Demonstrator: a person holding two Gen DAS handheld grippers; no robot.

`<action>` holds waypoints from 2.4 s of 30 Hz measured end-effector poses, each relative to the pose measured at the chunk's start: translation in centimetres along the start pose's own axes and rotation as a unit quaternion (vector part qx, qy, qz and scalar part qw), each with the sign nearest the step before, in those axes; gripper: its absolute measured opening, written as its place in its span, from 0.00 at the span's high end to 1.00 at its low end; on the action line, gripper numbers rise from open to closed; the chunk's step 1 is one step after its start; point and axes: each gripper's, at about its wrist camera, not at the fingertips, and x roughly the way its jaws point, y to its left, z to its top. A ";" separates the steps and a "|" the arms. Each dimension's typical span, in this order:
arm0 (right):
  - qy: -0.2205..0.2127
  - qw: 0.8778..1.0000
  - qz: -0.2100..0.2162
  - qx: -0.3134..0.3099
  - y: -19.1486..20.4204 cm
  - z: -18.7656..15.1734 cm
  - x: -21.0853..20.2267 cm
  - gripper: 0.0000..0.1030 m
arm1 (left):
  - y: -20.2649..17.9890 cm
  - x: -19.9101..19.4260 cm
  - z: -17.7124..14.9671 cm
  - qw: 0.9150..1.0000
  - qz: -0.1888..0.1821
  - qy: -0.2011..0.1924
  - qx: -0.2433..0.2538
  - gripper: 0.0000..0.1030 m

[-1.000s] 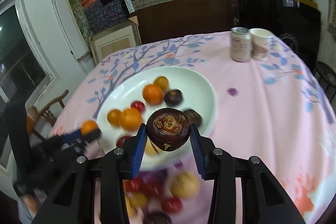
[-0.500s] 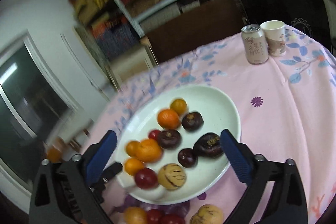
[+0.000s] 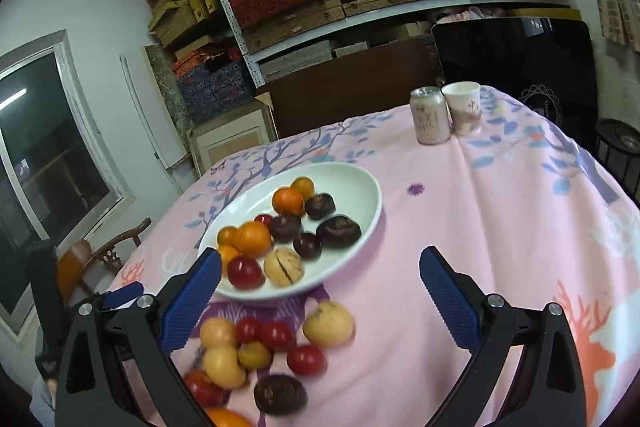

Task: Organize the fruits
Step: 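Carry both fruits over the white plate and open both tools, then move both open tools back toward the fruit cluster, then grasp a large yellow pear with the left tool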

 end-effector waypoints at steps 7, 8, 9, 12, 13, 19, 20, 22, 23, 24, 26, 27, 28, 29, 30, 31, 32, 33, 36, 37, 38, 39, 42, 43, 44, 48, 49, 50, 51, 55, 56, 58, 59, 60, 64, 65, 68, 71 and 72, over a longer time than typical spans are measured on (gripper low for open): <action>-0.031 0.995 0.007 0.095 -3.0 -0.2 -0.9 0.03 | -1.2 0.9 -0.7 0.999 -0.023 0.017 0.022 0.13; -0.029 0.994 0.007 0.105 -3.3 -0.1 -1.0 0.03 | -1.3 1.1 -0.7 0.999 -0.025 0.022 0.024 0.13; -0.024 0.993 0.009 0.118 -3.8 0.0 -0.9 0.03 | -1.4 1.3 -0.8 0.999 -0.024 0.026 0.027 0.13; -0.002 0.991 0.023 0.135 -4.1 0.0 -0.5 0.03 | -2.0 1.6 -1.0 0.998 -0.024 0.034 0.042 0.13; 0.007 0.990 0.025 0.138 -4.1 -0.1 -0.3 0.03 | -2.2 1.7 -1.1 0.998 -0.023 0.035 0.047 0.13; 0.032 0.990 0.035 0.131 -3.5 -0.2 0.1 0.03 | -3.1 2.4 -1.4 0.996 -0.013 0.045 0.074 0.10; 0.031 0.991 0.034 0.128 -3.5 -0.2 0.1 0.03 | -3.2 2.5 -1.4 0.996 -0.012 0.045 0.075 0.08; 0.031 0.991 0.031 0.125 -3.4 -0.2 0.1 0.03 | -3.1 2.9 -1.3 0.996 -0.013 0.048 0.072 0.07; 0.033 0.991 0.032 0.126 -3.5 -0.2 0.1 0.03 | -3.0 3.2 -1.1 0.996 -0.019 0.053 0.069 0.06; 0.038 0.990 0.035 0.129 -3.6 -0.3 0.3 0.03 | -2.9 3.4 -1.0 0.996 -0.026 0.057 0.067 0.06; 0.046 0.989 0.037 0.134 -3.6 -0.3 0.5 0.03 | -2.8 3.6 -0.8 0.994 -0.061 0.069 0.061 0.06; 0.049 0.989 0.036 0.134 -3.7 -0.3 0.6 0.03 | -2.8 3.8 -0.8 0.992 -0.082 0.076 0.060 0.05; 0.049 0.989 0.036 0.133 -3.7 -0.3 0.6 0.03 | -2.8 3.9 -0.8 0.990 -0.096 0.083 0.062 0.04; 0.049 0.989 0.035 0.133 -3.6 -0.3 0.6 0.03 | -2.8 4.1 -0.7 0.989 -0.099 0.086 0.066 0.04; 0.048 0.990 0.035 0.132 -3.6 -0.4 0.6 0.03 | -2.8 4.0 -0.6 0.991 -0.085 0.083 0.069 0.04; 0.049 0.989 0.035 0.133 -3.6 -0.3 0.6 0.03 | -2.7 4.1 -0.5 0.992 -0.060 0.078 0.073 0.04; 0.050 0.989 0.035 0.133 -3.7 -0.3 0.6 0.03 | -2.1 4.5 -0.5 0.993 -0.024 0.083 0.077 0.04; 0.051 0.989 0.034 0.134 -3.7 -0.3 0.7 0.03 | -1.5 4.8 -0.5 0.993 -0.029 0.092 0.069 0.04; 0.056 0.988 0.034 0.137 -3.9 -0.3 0.8 0.03 | 0.2 4.3 -0.1 0.995 -0.029 0.087 0.026 0.04; 0.055 0.989 0.034 0.137 -3.9 -0.3 0.8 0.03 | 0.3 4.1 0.0 0.996 -0.011 0.078 0.031 0.04; 0.054 0.989 0.034 0.137 -3.9 -0.3 0.8 0.03 | 0.4 3.8 0.1 0.997 0.013 0.068 0.037 0.04; 0.053 0.989 0.033 0.137 -3.9 -0.3 0.8 0.03 | 0.6 3.8 0.1 0.997 0.027 0.067 0.037 0.04; 0.055 0.988 0.037 0.138 -4.0 -0.2 0.8 0.03 | 0.8 2.7 0.3 0.998 0.000 0.055 0.024 0.04; 0.056 0.988 0.036 0.138 -3.9 -0.2 0.8 0.03 | 0.2 2.2 0.4 0.998 -0.024 0.047 0.033 0.04; 0.057 0.988 0.036 0.136 -3.9 -0.2 0.9 0.03 | -0.5 2.1 0.3 0.997 -0.028 0.045 0.050 0.04; 0.057 0.989 0.036 0.133 -3.9 -0.2 0.9 0.03 | -2.4 3.1 -0.6 0.993 -0.011 0.063 0.096 0.04; 0.057 0.989 0.036 0.134 -3.8 -0.2 0.9 0.03 | -2.5 3.2 -0.6 0.993 -0.024 0.065 0.097 0.04; 0.057 0.989 0.036 0.135 -3.8 -0.2 0.8 0.03 | -2.7 3.2 -0.6 0.992 -0.032 0.065 0.099 0.04; 0.058 0.988 0.036 0.136 -3.8 -0.3 0.9 0.03 | -2.9 3.0 -0.7 0.992 -0.038 0.062 0.104 0.04; 0.061 0.988 0.036 0.136 -3.7 -0.3 1.0 0.03 | -3.6 4.0 -1.1 0.988 -0.026 0.078 0.127 0.04; 0.062 0.988 0.036 0.135 -3.7 -0.3 1.1 0.03 | -3.5 4.7 -1.1 0.987 -0.025 0.093 0.129 0.04; 0.065 0.988 0.036 0.133 -3.7 -0.4 1.1 0.03 | -2.9 5.8 -1.1 0.986 -0.037 0.118 0.115 0.04; 0.067 0.988 0.036 0.131 -3.6 -0.4 1.2 0.03 | -2.6 6.2 -0.9 0.985 -0.048 0.133 0.101 0.04; 0.068 0.989 0.036 0.129 -3.5 -0.4 1.2 0.03 | -2.5 6.4 -0.8 0.985 -0.052 0.136 0.098 0.04; 0.068 0.989 0.035 0.126 -3.4 -0.5 1.2 0.03 | -2.3 5.5 -0.6 0.988 0.008 0.099 0.117 0.04; 0.068 0.989 0.034 0.127 -3.4 -0.5 1.3 0.03 | -1.6 5.2 -0.6 0.989 0.031 0.094 0.110 0.04; 0.068 0.988 0.034 0.133 -3.4 -0.5 1.2 0.03 | 1.1 5.0 -0.4 0.989 0.081 0.099 0.072 0.04; 0.070 0.988 0.035 0.134 -3.3 -0.5 1.3 0.03 | 3.2 4.3 -0.1 0.993 0.072 0.095 0.021 0.04; 0.069 0.988 0.036 0.132 -3.3 -0.5 1.2 0.03 | 3.2 4.1 0.1 0.994 0.066 0.090 0.018 0.04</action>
